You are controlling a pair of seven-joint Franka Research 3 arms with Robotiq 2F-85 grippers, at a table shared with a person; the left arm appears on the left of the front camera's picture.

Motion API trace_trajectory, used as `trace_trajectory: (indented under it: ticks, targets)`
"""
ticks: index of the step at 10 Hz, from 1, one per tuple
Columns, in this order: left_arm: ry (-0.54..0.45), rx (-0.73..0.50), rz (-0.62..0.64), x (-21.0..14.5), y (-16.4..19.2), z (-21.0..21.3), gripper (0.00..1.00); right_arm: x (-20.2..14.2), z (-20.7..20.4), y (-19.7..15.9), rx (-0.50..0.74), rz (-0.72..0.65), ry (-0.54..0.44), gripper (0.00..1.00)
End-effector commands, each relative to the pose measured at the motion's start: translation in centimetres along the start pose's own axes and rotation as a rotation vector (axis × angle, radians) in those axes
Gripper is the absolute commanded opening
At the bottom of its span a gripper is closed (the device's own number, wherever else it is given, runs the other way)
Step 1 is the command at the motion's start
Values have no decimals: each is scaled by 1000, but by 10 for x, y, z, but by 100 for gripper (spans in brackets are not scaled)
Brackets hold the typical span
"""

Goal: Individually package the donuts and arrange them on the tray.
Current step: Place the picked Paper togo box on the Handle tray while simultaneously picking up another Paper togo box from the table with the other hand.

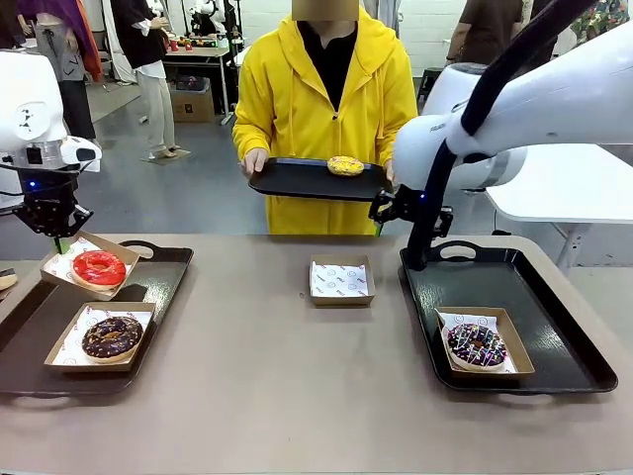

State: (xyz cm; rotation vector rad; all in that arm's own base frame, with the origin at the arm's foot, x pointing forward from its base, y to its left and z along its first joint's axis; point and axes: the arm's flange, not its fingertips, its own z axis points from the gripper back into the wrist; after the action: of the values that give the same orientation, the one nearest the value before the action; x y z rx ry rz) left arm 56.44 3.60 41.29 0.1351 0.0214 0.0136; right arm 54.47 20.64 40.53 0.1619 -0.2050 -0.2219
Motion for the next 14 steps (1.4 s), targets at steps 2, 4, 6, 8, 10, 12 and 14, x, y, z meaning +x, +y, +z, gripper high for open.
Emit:
trace_trajectory:
  ticks: [2, 4, 6, 8, 10, 12, 14]
  targets:
    - [-33, -39, 18, 8, 2, -11, 1, 6, -32, 27, -100, 7, 15, 100]
    - [-28, -41, 21, 17, -3, -13, 1, 2, -49, 26, -121, 20, 37, 100]
    - [-27, -31, 20, 24, -11, -12, 1, -1, -56, 25, -126, 26, 45, 100]
    - [-20, -23, 4, 16, -8, -16, 1, -5, -57, 19, -92, 34, 58, 100]
    - [-20, -23, 4, 16, -8, -16, 1, -5, -57, 19, -92, 34, 58, 100]
    - [-20, -23, 4, 16, -8, -16, 1, -5, -57, 19, -92, 33, 57, 100]
    - [-12, -22, -15, 24, -14, -19, 1, -6, -73, 32, -83, 76, 95, 100]
